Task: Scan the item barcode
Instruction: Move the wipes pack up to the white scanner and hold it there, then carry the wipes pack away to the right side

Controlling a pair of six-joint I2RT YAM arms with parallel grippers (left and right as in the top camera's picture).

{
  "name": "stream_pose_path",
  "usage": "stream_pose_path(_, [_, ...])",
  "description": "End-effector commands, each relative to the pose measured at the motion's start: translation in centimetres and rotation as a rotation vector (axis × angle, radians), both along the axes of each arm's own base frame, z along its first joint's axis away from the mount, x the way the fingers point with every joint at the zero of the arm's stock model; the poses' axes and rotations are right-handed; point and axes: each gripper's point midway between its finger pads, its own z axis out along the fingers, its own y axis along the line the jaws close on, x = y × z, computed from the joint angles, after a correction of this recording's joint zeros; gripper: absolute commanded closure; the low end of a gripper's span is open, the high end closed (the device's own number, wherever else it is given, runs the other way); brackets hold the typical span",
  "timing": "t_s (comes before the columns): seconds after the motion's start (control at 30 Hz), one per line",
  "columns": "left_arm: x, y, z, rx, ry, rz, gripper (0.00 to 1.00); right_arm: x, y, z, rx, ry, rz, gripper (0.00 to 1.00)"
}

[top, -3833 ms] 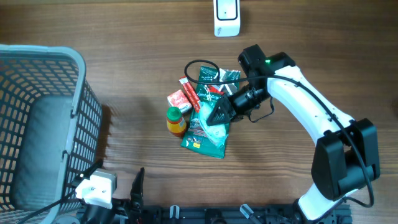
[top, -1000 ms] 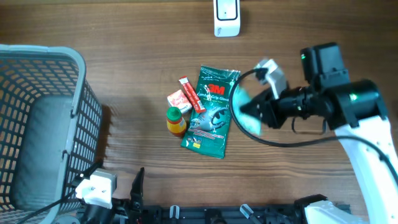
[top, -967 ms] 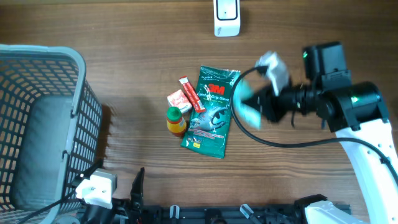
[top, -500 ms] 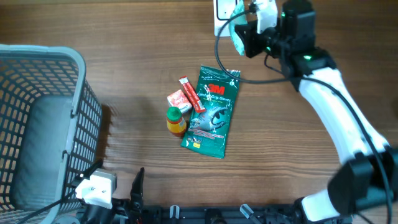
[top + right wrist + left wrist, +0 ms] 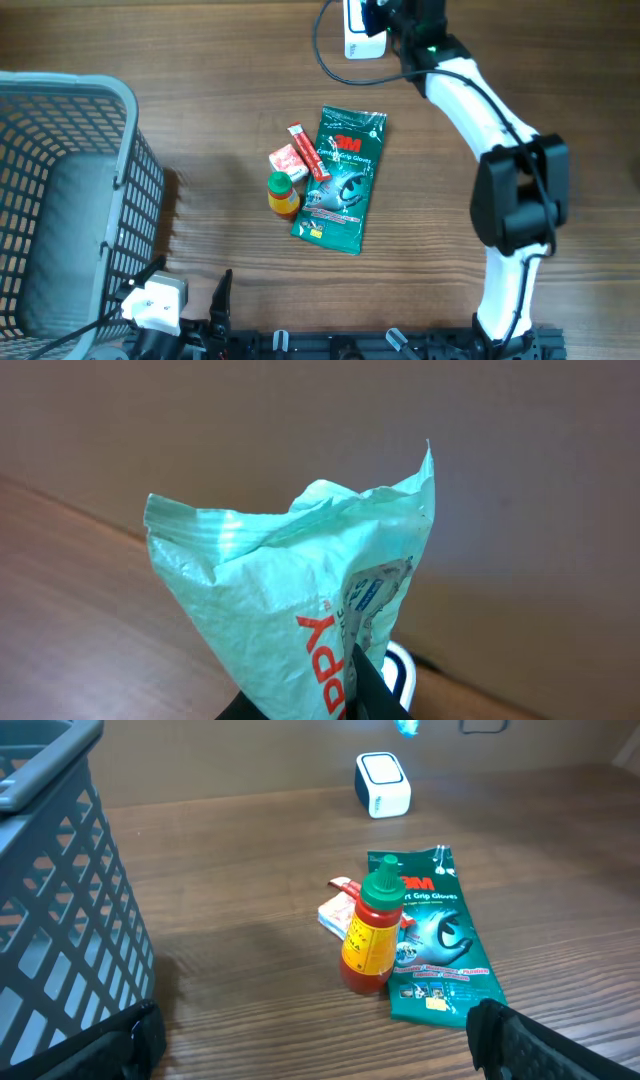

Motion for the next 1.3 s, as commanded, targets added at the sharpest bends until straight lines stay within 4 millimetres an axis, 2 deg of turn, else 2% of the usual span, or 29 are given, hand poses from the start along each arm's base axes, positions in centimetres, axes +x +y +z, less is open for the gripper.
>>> stream_pose_path(0.0, [-0.2,-0.2,0.2,-0.005,-0.013,-0.01,0.0,2.1,-0.3,-1.0,-0.098,-0.06,-0.067,0.96])
stream_pose_path(0.07, [-0.2,-0.2,0.2,-0.005,-0.013,-0.01,0.0,2.5,-0.9,-2.0,-0.144,-0.068,-0.11,0.96])
stream_pose_path(0.2, [-0.2,-0.2,0.2,-0.005,-0.013,-0.01,0.0,2.8,0.1,-3.9,-0.264,-0.097,-0.077,0.96])
stream_pose_path(0.4, [-0.2,-0.2,0.2,-0.005,-0.013,-0.01,0.0,2.4,0.8,-4.9,-0.251,-0.059,-0.081,0.96])
stream_pose_path(0.53, [-0.2,-0.2,0.2,-0.005,-0.013,-0.01,0.0,1.9,0.4,-4.3,-0.263,-0.006,-0.088,0.96])
stream_pose_path(0.67, [-0.2,-0.2,0.2,-0.005,-0.013,-0.01,0.0,1.4,-3.2,-1.3,-0.314,0.055,-0.183,0.96])
stream_pose_path(0.73, [-0.2,-0.2,0.2,-0.005,-0.013,-0.01,0.0,0.5,-7.7,1.2,-0.351,0.094,-0.288,0.96])
stream_pose_path(0.77, [-0.2,-0.2,0.2,-0.005,-0.013,-0.01,0.0,-0.1,-11.7,2.2,-0.372,0.123,-0.387,0.96])
stream_pose_path(0.83, [-0.2,-0.2,0.2,-0.005,-0.013,-0.01,0.0,-1.1,-19.1,3.1,-0.385,0.169,-0.586,0.96])
stream_pose_path(0.87, [-0.2,-0.2,0.2,-0.005,-0.013,-0.01,0.0,-1.6,-22.2,3.0,-0.393,0.194,-0.66,0.96])
stream_pose_path(0.9, [-0.2,-0.2,0.2,-0.005,-0.013,-0.01,0.0,-2.8,-27.5,2.4,-0.415,0.247,-0.779,0.96])
stream_pose_path(0.93, [-0.2,-0.2,0.2,-0.005,-0.013,-0.01,0.0,-4.3,-31.9,1.4,-0.412,0.306,-0.871,0.96])
stream_pose_path(1.0, [-0.2,-0.2,0.2,-0.005,-0.013,-0.01,0.0,-7.5,-39.1,-0.3,-0.336,0.408,-1.035,0.96])
stream_pose_path(1.07, [-0.2,-0.2,0.2,-0.005,-0.013,-0.01,0.0,-10.3,-44.3,-1.8,-0.232,0.478,-1.139,0.96])
stream_pose_path(1.13, [-0.2,-0.2,0.2,-0.005,-0.013,-0.01,0.0,-13.1,-48.9,-4.0,-0.081,0.557,-1.172,0.96])
stream_pose_path(1.27, [-0.2,-0.2,0.2,-0.005,-0.013,-0.01,0.0,-17.4,-54.3,-7.5,0.12,0.633,-1.257,0.96])
